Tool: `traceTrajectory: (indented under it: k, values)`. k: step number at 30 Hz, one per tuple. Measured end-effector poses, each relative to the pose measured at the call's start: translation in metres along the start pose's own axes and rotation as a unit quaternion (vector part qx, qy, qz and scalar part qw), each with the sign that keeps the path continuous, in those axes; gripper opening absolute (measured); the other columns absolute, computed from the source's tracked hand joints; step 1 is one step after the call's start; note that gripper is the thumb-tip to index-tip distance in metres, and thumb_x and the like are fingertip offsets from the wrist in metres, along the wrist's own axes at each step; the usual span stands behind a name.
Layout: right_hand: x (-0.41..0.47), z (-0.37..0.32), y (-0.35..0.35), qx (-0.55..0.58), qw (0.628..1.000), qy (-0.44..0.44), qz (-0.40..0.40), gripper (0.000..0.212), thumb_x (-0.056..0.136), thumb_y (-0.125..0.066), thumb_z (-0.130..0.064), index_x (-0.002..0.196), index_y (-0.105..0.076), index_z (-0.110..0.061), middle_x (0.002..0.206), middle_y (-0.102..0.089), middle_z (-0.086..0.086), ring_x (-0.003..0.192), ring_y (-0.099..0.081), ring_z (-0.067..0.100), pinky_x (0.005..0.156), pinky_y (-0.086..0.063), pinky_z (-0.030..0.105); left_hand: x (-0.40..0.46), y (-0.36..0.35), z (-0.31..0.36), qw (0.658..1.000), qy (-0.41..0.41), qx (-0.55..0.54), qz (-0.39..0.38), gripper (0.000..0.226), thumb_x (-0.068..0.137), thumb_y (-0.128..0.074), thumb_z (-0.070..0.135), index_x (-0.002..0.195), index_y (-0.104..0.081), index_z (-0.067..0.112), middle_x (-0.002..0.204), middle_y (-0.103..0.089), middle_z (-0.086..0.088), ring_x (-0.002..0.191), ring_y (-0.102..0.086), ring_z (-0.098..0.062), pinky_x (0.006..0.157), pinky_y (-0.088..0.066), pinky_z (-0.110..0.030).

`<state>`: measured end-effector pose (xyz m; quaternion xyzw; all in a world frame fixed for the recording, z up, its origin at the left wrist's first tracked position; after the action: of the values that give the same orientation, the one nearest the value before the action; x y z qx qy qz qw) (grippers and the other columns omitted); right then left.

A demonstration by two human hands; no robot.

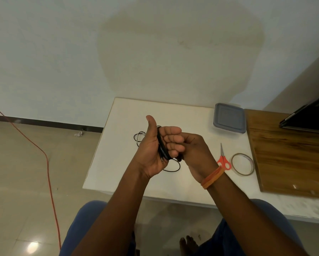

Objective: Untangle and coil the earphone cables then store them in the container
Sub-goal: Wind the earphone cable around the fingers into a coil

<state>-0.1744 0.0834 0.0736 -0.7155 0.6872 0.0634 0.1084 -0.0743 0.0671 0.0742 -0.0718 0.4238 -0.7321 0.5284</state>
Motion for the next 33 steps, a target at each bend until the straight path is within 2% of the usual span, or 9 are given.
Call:
traceTrajectory:
  k: [5,12,17,19,22,24,27,30,33]
  values:
    - [0.000,-0.005,0.005,0.005,1.000,0.030,0.006,0.029,0.089,-0.058,0.004,0.091,-0.076,-0.018,0.083,-0.074,0.012,0.075,-0.069,0.020,0.067,-0.057,0.030,-0.001,0.001,0.004,0.998,0.032,0.058,0.012,0.093,0.092,-0.012,0.070,0.053,-0.069,0.008,0.051,-0.066,-0.012,0.042,-0.064,-0.021,0.036,-0.047,-0.020]
    - [0.001,-0.002,0.003,0.015,0.990,0.106,0.093,0.028,0.091,-0.055,0.004,0.106,-0.070,-0.014,0.098,-0.074,0.005,0.093,-0.071,0.021,0.084,-0.057,0.031,-0.001,-0.008,0.013,0.988,-0.022,0.115,0.102,0.080,0.091,-0.029,0.068,0.056,-0.064,0.005,0.055,-0.065,-0.017,0.046,-0.065,-0.024,0.043,-0.052,-0.023]
    - [0.006,-0.006,0.008,0.022,0.991,0.115,0.062,0.034,0.091,-0.052,0.007,0.104,-0.071,-0.017,0.094,-0.075,0.001,0.093,-0.071,0.020,0.082,-0.054,0.027,-0.001,-0.009,0.013,0.988,-0.023,0.093,0.122,0.071,0.085,-0.039,0.070,0.047,-0.050,0.010,0.063,-0.068,-0.020,0.056,-0.070,-0.029,0.045,-0.053,-0.023]
    - [0.007,-0.005,0.010,0.062,0.994,0.084,0.020,0.029,0.092,-0.054,0.004,0.111,-0.070,-0.011,0.084,-0.073,0.002,0.083,-0.070,0.019,0.080,-0.052,0.032,-0.004,-0.008,0.016,0.988,-0.033,0.125,0.083,0.070,0.080,-0.037,0.072,0.044,-0.043,0.011,0.060,-0.066,-0.021,0.051,-0.067,-0.030,0.054,-0.056,-0.028]
    - [0.008,-0.006,0.011,0.034,0.994,0.055,-0.085,0.030,0.094,-0.056,-0.011,0.122,-0.064,-0.003,0.081,-0.066,0.016,0.076,-0.061,0.031,0.080,-0.049,0.055,-0.011,-0.004,0.017,0.977,-0.028,0.210,0.004,0.073,0.072,-0.029,0.078,0.042,-0.041,0.012,0.049,-0.059,-0.018,0.040,-0.059,-0.028,0.073,-0.048,-0.044]
    - [0.009,-0.008,0.014,-0.044,0.991,0.080,-0.099,0.028,0.096,-0.055,-0.013,0.119,-0.066,-0.003,0.088,-0.066,0.022,0.083,-0.061,0.041,0.086,-0.047,0.060,-0.012,0.000,0.015,0.967,-0.025,0.252,-0.007,0.076,0.073,-0.024,0.077,0.042,-0.044,0.011,0.050,-0.061,-0.020,0.041,-0.061,-0.031,0.060,-0.051,-0.037]
    - [0.008,-0.009,0.010,-0.103,0.986,0.112,-0.066,0.022,0.097,-0.053,-0.006,0.111,-0.071,-0.004,0.091,-0.065,0.024,0.088,-0.064,0.038,0.083,-0.053,0.051,-0.011,0.003,0.015,0.967,-0.021,0.254,0.007,0.080,0.075,-0.020,0.076,0.044,-0.044,0.007,0.055,-0.063,-0.024,0.046,-0.064,-0.033,0.046,-0.050,-0.027]
    - [0.006,-0.008,0.001,-0.168,0.975,0.143,0.014,0.022,0.096,-0.054,-0.006,0.106,-0.072,-0.015,0.090,-0.069,0.005,0.085,-0.067,0.013,0.079,-0.053,0.028,-0.008,0.004,0.018,0.963,-0.039,0.264,0.028,0.082,0.077,-0.021,0.075,0.044,-0.045,0.005,0.055,-0.062,-0.025,0.048,-0.065,-0.034,0.046,-0.051,-0.026]
    - [0.003,-0.008,-0.003,-0.154,0.973,0.154,0.075,0.026,0.096,-0.054,-0.007,0.102,-0.069,-0.027,0.091,-0.070,-0.002,0.086,-0.066,0.007,0.079,-0.053,0.018,-0.006,0.000,0.017,0.960,-0.076,0.261,0.063,0.080,0.079,-0.025,0.073,0.045,-0.046,0.004,0.050,-0.059,-0.022,0.044,-0.062,-0.032,0.045,-0.050,-0.025]
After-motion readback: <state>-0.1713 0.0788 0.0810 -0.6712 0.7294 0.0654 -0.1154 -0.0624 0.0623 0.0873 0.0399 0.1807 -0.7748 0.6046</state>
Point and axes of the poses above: each hand's wrist, its own x-axis towards the middle knuckle, its own y-axis out of the back of the hand, z = x × y, the point moved 4 cm from there along x, towards the middle knuckle
